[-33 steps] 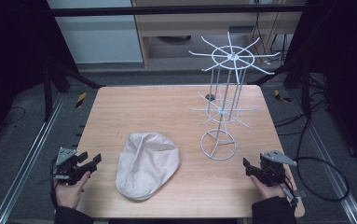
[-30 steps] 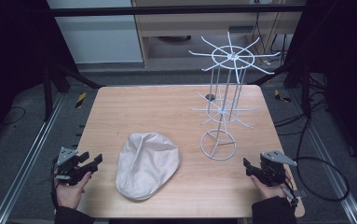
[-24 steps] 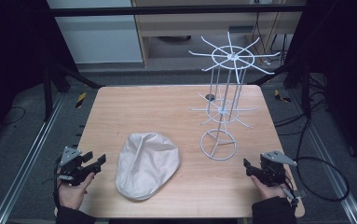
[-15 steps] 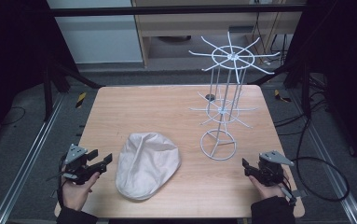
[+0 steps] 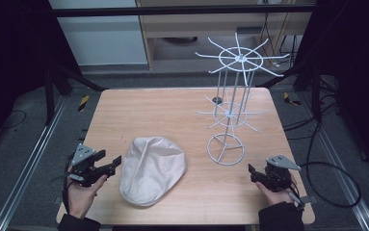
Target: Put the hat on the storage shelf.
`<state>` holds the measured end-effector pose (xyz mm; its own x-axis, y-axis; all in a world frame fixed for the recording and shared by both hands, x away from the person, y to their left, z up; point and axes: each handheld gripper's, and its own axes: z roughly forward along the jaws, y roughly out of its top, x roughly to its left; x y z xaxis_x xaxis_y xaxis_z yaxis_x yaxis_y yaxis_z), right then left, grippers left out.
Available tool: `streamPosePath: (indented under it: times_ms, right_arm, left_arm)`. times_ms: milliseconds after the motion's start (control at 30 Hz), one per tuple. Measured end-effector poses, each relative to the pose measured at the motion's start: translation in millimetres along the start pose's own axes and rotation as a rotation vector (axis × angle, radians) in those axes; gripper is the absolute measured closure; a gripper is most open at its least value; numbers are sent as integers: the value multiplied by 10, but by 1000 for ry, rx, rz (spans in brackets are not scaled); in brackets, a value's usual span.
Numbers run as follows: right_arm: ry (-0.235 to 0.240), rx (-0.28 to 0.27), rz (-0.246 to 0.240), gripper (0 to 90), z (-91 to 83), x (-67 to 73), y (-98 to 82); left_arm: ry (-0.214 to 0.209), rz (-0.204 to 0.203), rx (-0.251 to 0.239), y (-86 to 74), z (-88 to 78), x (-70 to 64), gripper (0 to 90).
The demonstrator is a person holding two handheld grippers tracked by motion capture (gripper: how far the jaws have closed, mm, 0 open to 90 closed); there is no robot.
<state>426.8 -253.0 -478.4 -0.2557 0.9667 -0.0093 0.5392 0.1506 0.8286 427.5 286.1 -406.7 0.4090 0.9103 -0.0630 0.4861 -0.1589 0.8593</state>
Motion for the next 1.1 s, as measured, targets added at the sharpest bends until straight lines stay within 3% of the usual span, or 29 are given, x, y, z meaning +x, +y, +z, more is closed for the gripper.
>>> streamPosePath:
  times_ms: [467,767,1100]
  right_arm:
    - [-2,4,-2,286,-9,-7,-14]
    - [0,11,-6,289,2,-7,-16]
    - [-6,18,-12,291,7,-1,-11]
  left_arm:
    - [-36,73,18,262,30,-253,330]
    - [-33,94,30,340,148,-371,352]
    - [-35,122,75,375,342,-474,388]
